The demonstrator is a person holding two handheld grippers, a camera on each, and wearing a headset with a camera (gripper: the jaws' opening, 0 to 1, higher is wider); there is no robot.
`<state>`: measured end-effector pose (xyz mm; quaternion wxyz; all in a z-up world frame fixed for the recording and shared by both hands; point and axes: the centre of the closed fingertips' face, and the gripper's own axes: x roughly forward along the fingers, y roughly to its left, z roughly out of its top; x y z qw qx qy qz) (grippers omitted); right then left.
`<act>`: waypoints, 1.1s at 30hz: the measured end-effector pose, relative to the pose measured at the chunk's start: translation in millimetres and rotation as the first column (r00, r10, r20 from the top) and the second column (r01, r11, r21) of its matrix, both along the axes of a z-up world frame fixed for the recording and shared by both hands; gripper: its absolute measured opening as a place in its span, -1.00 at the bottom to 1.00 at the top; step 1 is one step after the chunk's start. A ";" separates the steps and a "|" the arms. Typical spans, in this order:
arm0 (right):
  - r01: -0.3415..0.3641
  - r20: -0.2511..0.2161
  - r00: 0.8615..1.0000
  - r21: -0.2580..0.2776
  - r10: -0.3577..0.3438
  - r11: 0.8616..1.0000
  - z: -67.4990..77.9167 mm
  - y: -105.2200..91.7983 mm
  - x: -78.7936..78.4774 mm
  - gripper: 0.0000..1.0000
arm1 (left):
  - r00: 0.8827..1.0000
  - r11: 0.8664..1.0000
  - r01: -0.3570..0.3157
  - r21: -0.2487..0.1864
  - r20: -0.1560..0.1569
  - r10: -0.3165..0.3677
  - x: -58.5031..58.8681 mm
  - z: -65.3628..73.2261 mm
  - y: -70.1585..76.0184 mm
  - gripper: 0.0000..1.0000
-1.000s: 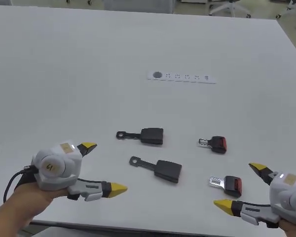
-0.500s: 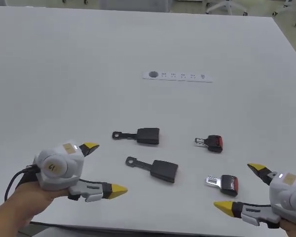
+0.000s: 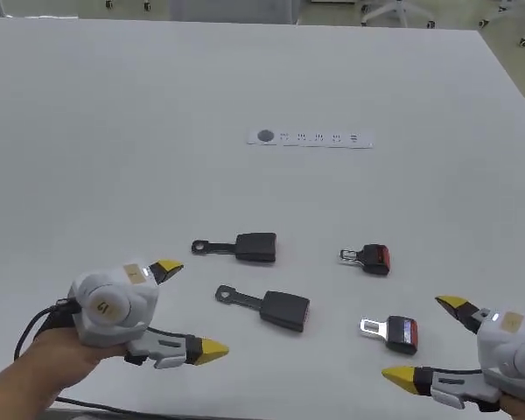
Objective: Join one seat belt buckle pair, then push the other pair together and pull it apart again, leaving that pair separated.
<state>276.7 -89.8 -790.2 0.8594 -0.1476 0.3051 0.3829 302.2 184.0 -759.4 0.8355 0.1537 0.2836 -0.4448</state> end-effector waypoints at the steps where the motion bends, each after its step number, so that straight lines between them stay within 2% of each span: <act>1: -0.002 -0.004 1.000 0.001 0.002 1.000 -0.5 -0.8 0.9 0.80 | 1.000 1.000 0.013 0.008 0.001 -0.013 0.2 -1.0 -1.8 0.85; 10: -0.026 -0.024 0.999 0.002 0.026 1.000 -5.3 -4.3 7.9 0.79 | 0.995 0.994 0.096 0.058 -0.002 -0.096 5.0 -7.5 -17.1 0.84; 17: -0.063 -0.055 0.997 -0.006 0.063 0.998 -15.3 -5.4 10.5 0.72 | 0.988 0.984 0.156 0.084 -0.012 -0.155 11.2 -16.7 -29.2 0.83; 24: -0.089 -0.084 0.993 -0.006 0.089 0.996 -24.0 -8.1 13.7 0.69 | 0.974 0.966 0.226 0.125 -0.025 -0.225 15.8 -29.4 -42.1 0.80; 27: -0.098 -0.095 0.991 -0.004 0.097 0.995 -28.3 -8.6 14.5 0.69 | 0.971 0.963 0.240 0.121 -0.031 -0.238 17.4 -31.8 -46.9 0.77; 33: -0.121 -0.119 0.986 0.000 0.120 0.993 -36.8 -8.8 14.2 0.67 | 0.955 0.944 0.295 0.150 -0.048 -0.291 19.9 -45.7 -57.2 0.69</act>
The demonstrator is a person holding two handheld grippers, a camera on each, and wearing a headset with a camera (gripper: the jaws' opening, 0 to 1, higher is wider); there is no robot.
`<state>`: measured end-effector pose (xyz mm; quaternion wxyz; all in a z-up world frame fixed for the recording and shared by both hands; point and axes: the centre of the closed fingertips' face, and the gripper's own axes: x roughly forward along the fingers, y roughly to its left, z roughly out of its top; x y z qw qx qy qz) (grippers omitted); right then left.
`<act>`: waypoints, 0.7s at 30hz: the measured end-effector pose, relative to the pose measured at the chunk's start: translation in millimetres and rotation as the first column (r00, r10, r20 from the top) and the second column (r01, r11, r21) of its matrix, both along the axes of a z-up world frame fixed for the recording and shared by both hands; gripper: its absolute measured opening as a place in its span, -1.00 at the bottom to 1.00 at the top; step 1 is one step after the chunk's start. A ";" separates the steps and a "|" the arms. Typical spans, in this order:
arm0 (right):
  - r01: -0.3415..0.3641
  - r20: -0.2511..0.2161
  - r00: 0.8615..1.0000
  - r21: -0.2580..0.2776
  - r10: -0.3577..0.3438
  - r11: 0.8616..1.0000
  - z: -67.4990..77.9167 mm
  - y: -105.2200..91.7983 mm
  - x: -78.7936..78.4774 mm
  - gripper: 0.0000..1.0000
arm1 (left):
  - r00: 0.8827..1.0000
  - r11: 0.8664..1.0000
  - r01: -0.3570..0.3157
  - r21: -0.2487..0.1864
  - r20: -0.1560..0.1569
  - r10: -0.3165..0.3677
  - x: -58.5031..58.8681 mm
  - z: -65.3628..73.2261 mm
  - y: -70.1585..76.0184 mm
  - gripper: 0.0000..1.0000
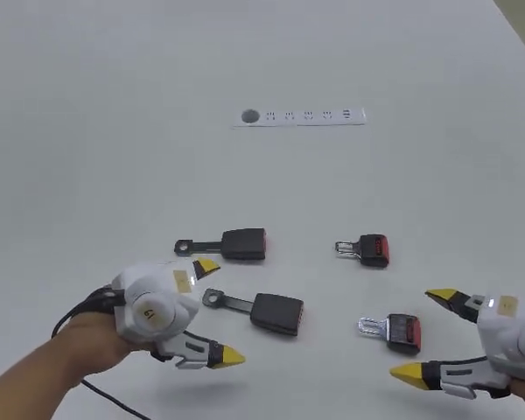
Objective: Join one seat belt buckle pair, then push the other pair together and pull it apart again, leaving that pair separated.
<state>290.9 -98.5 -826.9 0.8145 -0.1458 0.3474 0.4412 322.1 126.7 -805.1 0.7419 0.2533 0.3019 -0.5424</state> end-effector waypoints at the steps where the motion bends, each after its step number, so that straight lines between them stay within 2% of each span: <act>1: -0.002 -0.005 1.000 0.002 0.002 1.000 -1.2 0.0 0.0 0.66 | 1.000 1.000 0.008 0.006 -0.002 -0.008 0.5 -2.4 -1.4 0.66; 3: -0.014 -0.011 1.000 0.004 0.014 1.000 -4.7 0.0 0.4 0.61 | 1.000 0.999 0.028 0.025 0.003 -0.028 2.4 -6.5 -5.4 0.62; 5: -0.018 -0.022 1.000 0.003 0.019 1.000 -7.7 -1.0 1.2 0.59 | 0.999 0.998 0.052 0.027 0.008 -0.052 4.3 -8.8 -12.0 0.61; 8: -0.024 -0.028 0.999 0.005 0.024 1.000 -10.9 -2.0 2.7 0.58 | 0.997 0.996 0.077 0.032 -0.011 -0.077 6.5 -16.2 -19.6 0.60; 12: -0.045 -0.039 0.998 0.003 0.045 0.999 -15.5 -1.9 4.2 0.55 | 0.993 0.991 0.122 0.062 0.001 -0.122 11.7 -25.4 -29.0 0.52; 14: -0.058 -0.045 0.997 -0.001 0.058 0.998 -17.0 -1.9 4.6 0.53 | 0.991 0.989 0.135 0.061 0.000 -0.135 13.3 -27.0 -33.6 0.50; 17: -0.097 -0.046 0.994 -0.011 0.096 0.995 -18.9 -1.9 3.3 0.44 | 0.984 0.981 0.175 0.079 0.001 -0.176 14.5 -33.2 -40.6 0.46; 19: -0.106 -0.052 0.993 -0.017 0.105 0.994 -21.3 -2.7 2.5 0.36 | 0.979 0.976 0.199 0.084 0.015 -0.201 15.4 -35.0 -43.6 0.40; 21: -0.120 -0.058 0.991 -0.009 0.119 0.993 -22.7 -1.6 2.0 0.29 | 0.978 0.974 0.209 0.085 0.007 -0.210 16.5 -37.2 -46.7 0.35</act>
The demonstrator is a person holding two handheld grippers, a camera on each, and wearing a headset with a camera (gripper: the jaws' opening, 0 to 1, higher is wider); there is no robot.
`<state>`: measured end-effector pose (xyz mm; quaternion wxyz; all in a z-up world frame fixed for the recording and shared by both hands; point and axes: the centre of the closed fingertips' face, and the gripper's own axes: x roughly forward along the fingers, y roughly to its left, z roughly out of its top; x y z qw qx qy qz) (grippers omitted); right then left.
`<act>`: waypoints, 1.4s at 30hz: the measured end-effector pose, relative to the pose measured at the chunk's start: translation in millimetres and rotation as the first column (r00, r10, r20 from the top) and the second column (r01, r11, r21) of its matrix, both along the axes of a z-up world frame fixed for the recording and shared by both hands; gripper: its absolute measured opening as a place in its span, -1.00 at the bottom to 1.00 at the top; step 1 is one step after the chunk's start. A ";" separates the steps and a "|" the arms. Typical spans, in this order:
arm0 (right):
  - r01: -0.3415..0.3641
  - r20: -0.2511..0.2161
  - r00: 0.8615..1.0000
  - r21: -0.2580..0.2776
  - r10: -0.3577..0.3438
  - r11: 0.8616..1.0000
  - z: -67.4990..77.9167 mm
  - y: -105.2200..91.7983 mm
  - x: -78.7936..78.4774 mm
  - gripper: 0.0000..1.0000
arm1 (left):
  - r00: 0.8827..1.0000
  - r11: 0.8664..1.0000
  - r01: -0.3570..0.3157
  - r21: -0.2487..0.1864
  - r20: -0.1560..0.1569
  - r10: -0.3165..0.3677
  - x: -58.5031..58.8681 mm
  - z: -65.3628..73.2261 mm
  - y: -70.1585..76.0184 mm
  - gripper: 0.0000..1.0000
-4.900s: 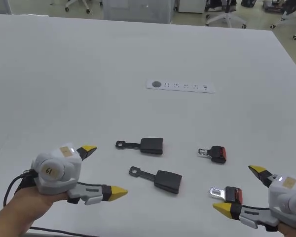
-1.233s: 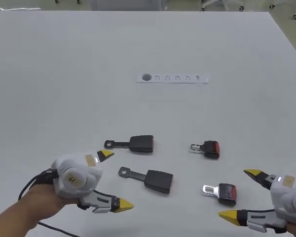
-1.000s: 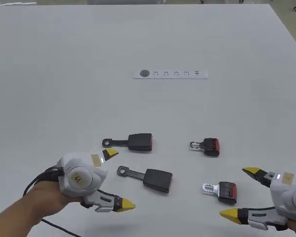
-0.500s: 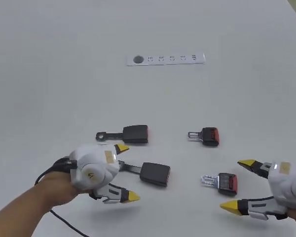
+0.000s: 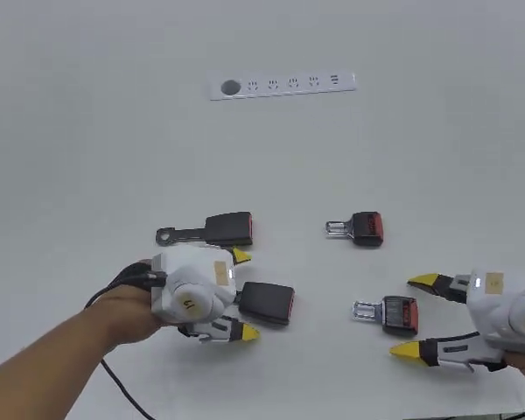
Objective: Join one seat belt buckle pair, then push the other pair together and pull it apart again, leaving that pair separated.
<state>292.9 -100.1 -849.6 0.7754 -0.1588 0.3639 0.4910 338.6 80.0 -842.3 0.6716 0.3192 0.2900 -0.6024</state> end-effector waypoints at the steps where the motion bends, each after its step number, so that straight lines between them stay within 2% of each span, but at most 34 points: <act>1: -0.008 0.009 1.000 0.003 0.008 1.000 0.1 0.8 0.6 0.27 | 1.000 1.000 0.009 0.004 -0.003 -0.009 -0.5 -1.2 -0.7 0.33; 4: -0.020 0.006 1.000 0.003 0.020 1.000 0.3 1.9 2.6 0.25 | 0.999 0.999 0.033 0.018 -0.005 -0.033 -0.6 -5.2 -2.1 0.30; 9: -0.093 0.000 0.996 -0.007 0.093 0.996 -0.1 2.6 -0.6 0.14 | 0.998 0.998 0.067 0.017 -0.018 -0.067 -2.7 -4.8 -3.9 0.24; 13: -0.103 -0.008 0.995 0.000 0.103 0.995 0.4 1.2 -0.2 0.07 | 0.996 0.996 0.086 0.022 -0.040 -0.085 -7.1 -5.9 -4.3 0.14; 15: -0.108 -0.022 0.994 0.005 0.108 0.994 0.8 2.2 -2.4 0.00 | 0.994 0.994 0.108 0.022 -0.030 -0.107 -8.8 -5.1 -5.6 0.05; 17: -0.118 -0.016 0.993 0.000 0.118 0.993 0.9 2.9 -3.2 -0.01 | 0.993 0.994 0.106 0.024 -0.048 -0.104 -10.0 -5.7 -5.7 0.02; 22: -0.141 -0.015 0.990 -0.006 0.141 0.990 0.4 3.4 -3.7 -0.11 | 0.990 0.991 0.127 0.032 -0.059 -0.125 -9.6 -6.3 -7.1 0.02; 25: -0.151 -0.018 0.988 -0.025 0.150 0.988 -1.1 -0.1 -0.7 -0.27 | 0.988 0.991 0.135 0.023 -0.084 -0.133 -13.5 -7.1 -8.8 -0.11; 31: -0.177 -0.011 0.984 -0.027 0.177 0.984 0.2 1.5 -0.8 -0.29 | 0.989 0.992 0.123 0.016 -0.082 -0.121 -9.0 -6.5 -9.7 -0.21; 37: -0.202 -0.015 0.979 -0.029 0.201 0.979 0.7 0.7 0.8 -0.31 | 0.990 0.992 0.125 0.006 -0.070 -0.124 -9.6 -6.0 -10.6 -0.23; 42: -0.240 -0.018 0.971 -0.046 0.239 0.970 1.3 -0.3 3.1 -0.31 | 0.992 0.994 0.110 0.004 -0.063 -0.110 -8.8 -5.5 -10.3 -0.25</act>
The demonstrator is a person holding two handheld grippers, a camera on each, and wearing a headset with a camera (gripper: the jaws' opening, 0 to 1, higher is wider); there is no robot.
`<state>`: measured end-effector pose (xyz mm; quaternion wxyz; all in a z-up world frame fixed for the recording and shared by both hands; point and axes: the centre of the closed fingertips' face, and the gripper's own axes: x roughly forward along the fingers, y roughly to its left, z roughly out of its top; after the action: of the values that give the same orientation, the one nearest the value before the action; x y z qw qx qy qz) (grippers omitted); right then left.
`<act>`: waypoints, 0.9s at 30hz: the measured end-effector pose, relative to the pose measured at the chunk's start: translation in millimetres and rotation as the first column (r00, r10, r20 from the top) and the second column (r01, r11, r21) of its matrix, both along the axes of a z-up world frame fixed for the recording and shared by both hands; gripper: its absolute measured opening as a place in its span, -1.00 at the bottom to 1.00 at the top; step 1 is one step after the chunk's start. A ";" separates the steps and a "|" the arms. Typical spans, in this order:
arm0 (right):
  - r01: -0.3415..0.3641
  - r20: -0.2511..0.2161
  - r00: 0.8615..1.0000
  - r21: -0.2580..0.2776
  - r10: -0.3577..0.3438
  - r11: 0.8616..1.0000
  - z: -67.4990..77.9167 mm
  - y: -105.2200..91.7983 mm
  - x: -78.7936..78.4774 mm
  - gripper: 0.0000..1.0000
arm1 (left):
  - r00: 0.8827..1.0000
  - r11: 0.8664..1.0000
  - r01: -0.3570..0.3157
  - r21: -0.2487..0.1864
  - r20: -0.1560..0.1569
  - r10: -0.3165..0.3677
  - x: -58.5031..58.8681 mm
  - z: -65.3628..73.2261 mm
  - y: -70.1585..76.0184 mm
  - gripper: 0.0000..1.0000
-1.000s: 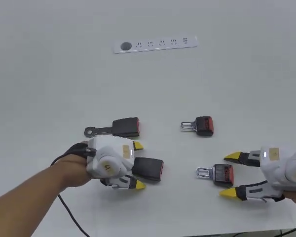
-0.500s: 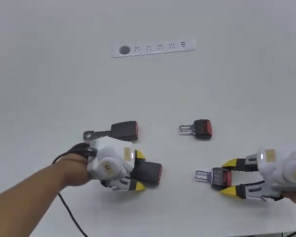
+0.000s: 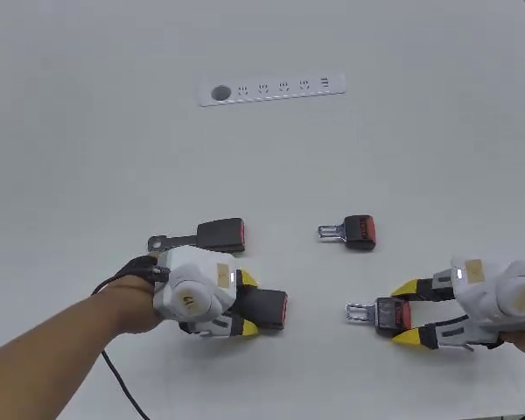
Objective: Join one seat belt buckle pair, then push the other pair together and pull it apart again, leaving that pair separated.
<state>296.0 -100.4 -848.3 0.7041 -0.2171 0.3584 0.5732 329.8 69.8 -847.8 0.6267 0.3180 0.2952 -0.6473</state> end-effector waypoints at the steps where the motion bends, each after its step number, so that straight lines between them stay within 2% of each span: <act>1: -0.005 -0.002 1.000 -0.001 0.005 1.000 0.1 -0.2 0.1 -0.31 | 1.000 1.000 -0.001 0.001 0.000 0.001 0.1 0.0 0.2 -0.25; 12: -0.079 -0.020 0.997 -0.031 0.079 0.996 2.2 -6.8 0.1 -0.32 | 1.000 1.000 -0.026 0.001 -0.003 0.026 1.0 -0.3 2.1 -0.26; 20: -0.070 -0.026 0.997 -0.022 0.070 0.997 4.5 -10.0 0.2 -0.32 | 0.997 0.997 -0.077 0.001 -0.007 0.077 1.7 -0.2 13.7 -0.26; 27: -0.079 -0.037 0.996 -0.027 0.078 0.996 4.1 -11.4 -0.3 -0.32 | 0.996 0.996 -0.086 0.003 -0.008 0.086 2.1 -2.2 17.7 -0.27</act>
<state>295.7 -111.8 -844.2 0.6712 -0.2306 0.3705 0.5992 331.9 87.5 -850.0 0.6523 0.3032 0.3121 -0.6206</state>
